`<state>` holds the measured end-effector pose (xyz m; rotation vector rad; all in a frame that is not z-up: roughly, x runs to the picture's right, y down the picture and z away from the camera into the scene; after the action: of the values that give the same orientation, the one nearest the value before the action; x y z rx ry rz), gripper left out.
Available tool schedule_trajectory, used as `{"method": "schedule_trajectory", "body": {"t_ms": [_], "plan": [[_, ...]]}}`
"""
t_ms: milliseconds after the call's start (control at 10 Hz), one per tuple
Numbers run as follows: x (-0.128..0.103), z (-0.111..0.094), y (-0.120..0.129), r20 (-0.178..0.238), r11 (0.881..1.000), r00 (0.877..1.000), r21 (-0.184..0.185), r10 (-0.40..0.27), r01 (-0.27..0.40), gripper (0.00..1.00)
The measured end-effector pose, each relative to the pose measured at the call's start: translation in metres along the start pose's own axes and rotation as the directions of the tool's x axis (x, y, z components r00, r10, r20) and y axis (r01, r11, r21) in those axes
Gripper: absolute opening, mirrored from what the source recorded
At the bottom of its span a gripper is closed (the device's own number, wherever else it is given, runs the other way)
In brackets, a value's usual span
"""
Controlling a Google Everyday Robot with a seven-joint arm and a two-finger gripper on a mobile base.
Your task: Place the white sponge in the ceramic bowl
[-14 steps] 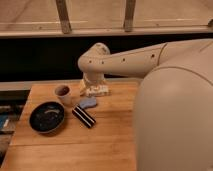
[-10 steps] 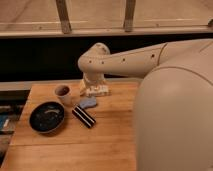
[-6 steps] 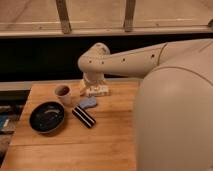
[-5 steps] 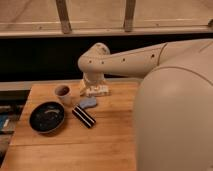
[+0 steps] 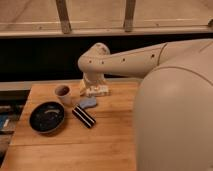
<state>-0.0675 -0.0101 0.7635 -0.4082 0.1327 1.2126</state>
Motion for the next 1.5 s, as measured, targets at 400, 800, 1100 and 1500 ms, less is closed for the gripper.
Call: {"method": "schedule_trajectory", "body": {"t_ms": [400, 800, 1100, 1500], "plan": [[0.000, 0.000, 0.000, 0.000, 1.000, 1.000, 0.000, 0.000, 0.000, 0.80], [-0.001, 0.000, -0.001, -0.009, 1.000, 1.000, 0.011, -0.020, 0.020, 0.80], [0.002, 0.014, 0.022, -0.082, 0.972, 0.969, 0.000, -0.234, 0.235, 0.80], [0.020, 0.058, 0.042, -0.144, 0.939, 0.928, -0.053, -0.344, 0.340, 0.80]]}}
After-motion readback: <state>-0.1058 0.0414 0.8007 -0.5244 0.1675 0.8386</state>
